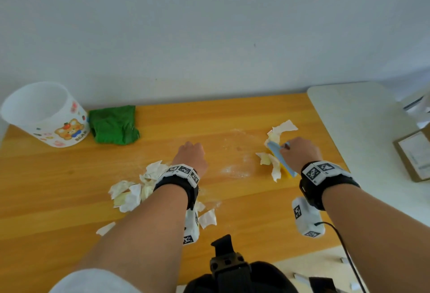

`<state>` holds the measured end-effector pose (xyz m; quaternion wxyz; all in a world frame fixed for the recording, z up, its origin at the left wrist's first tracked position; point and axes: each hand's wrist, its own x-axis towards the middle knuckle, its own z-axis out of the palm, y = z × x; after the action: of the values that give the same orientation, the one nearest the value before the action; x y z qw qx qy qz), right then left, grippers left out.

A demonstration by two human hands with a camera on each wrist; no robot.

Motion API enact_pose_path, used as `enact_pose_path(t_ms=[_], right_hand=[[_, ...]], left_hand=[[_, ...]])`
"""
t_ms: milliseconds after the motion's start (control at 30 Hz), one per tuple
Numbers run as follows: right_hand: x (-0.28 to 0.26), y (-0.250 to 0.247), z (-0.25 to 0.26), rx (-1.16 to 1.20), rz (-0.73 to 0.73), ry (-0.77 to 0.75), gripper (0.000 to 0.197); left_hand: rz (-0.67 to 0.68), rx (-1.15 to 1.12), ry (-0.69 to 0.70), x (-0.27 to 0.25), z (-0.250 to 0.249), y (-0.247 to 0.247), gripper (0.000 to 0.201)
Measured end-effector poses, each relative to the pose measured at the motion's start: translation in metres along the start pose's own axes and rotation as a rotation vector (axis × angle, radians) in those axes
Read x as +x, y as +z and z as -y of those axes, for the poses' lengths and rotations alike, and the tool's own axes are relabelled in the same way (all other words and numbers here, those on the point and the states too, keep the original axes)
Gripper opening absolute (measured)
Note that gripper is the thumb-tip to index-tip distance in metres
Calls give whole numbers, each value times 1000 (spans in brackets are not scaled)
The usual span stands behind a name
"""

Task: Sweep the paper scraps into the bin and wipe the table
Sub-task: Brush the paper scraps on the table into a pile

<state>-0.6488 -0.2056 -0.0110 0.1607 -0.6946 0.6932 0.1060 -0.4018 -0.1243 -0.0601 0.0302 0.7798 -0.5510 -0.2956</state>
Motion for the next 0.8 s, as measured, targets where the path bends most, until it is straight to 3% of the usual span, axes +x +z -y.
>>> enact_pose_path(t_ms=[267, 600, 800], right_hand=[[3, 11, 25, 132, 14, -145, 36], [43, -29, -24, 160, -271, -22, 35], [84, -22, -43, 111, -309, 11, 36]], left_hand=[[-20, 2, -20, -1, 3, -2, 28], [-55, -32, -30, 14, -20, 10, 28], [-75, -44, -71, 25, -31, 18, 34]])
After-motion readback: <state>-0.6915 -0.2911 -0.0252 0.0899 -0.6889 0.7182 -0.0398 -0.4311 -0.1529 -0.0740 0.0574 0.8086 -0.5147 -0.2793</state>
